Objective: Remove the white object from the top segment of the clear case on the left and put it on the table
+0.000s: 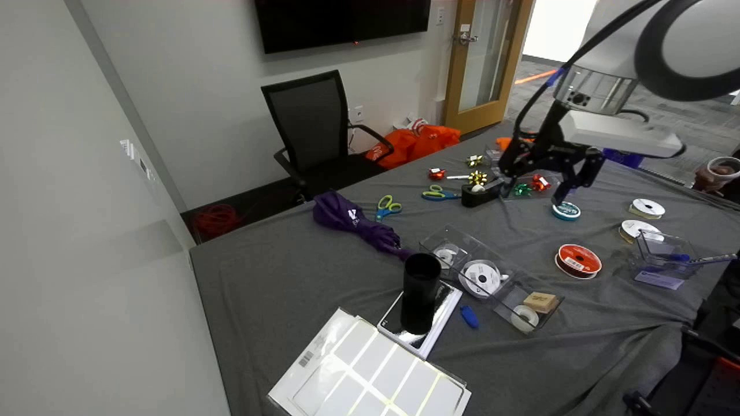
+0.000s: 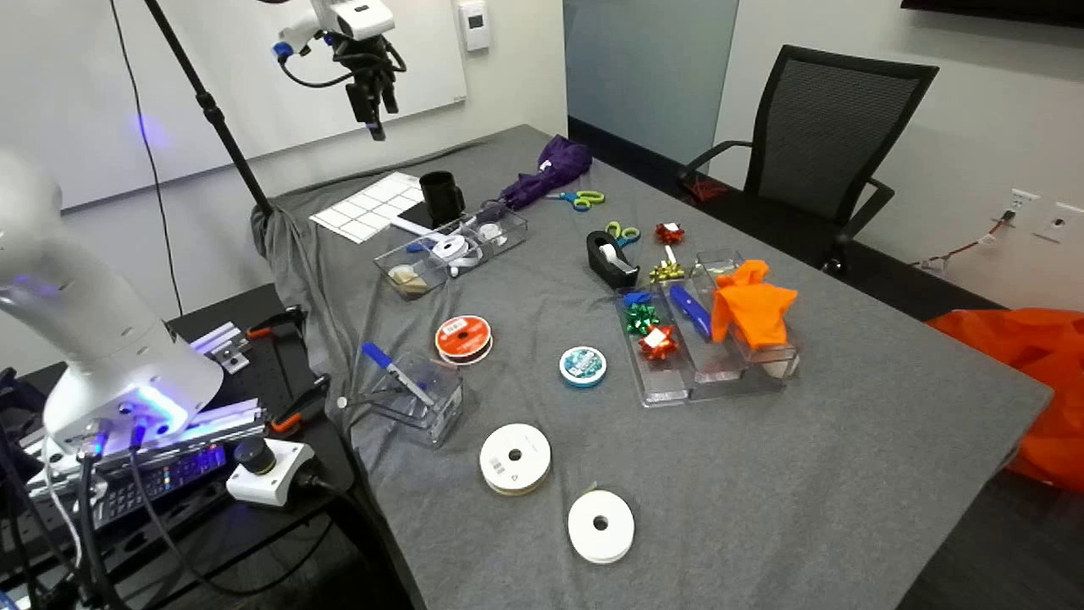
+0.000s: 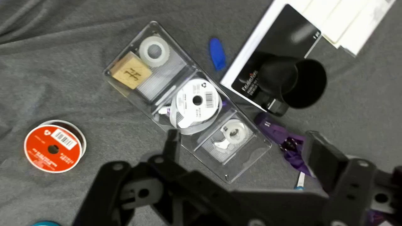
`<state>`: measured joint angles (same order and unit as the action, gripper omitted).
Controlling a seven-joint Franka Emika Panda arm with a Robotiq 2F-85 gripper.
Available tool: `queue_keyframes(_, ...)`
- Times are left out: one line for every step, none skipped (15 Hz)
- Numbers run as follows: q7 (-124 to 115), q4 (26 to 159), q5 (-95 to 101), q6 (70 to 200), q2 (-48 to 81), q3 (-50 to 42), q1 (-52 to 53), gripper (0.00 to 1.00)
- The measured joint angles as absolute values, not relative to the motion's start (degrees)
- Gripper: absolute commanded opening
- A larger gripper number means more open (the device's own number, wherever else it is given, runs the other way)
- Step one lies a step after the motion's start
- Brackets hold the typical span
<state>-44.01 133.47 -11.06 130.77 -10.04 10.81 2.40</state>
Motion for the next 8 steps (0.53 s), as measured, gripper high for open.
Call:
queue_keyframes(-47.1,131.3,-11.2,132.3,-7.2,10.8,2.4,1.00)
queue_keyframes(-50.3,129.1,-11.2,133.5,-4.5,10.8,2.5,1.00)
queue_keyframes(-53.6,127.0,-11.2,134.4,-2.0,10.8,2.6,1.00)
queue_keyframes(-56.8,124.9,-11.2,135.2,0.5,10.7,2.7,1.00)
queue_keyframes(-60.1,122.8,-11.2,135.6,2.8,10.5,2.9,1.00)
queue_keyframes(-63.3,120.9,-11.2,135.9,4.9,10.1,3.2,1.00)
queue_keyframes(-66.3,119.2,-11.2,135.9,6.7,9.5,3.6,1.00)
queue_keyframes(-69.1,117.6,-11.1,135.9,8.5,8.8,3.9,1.00)
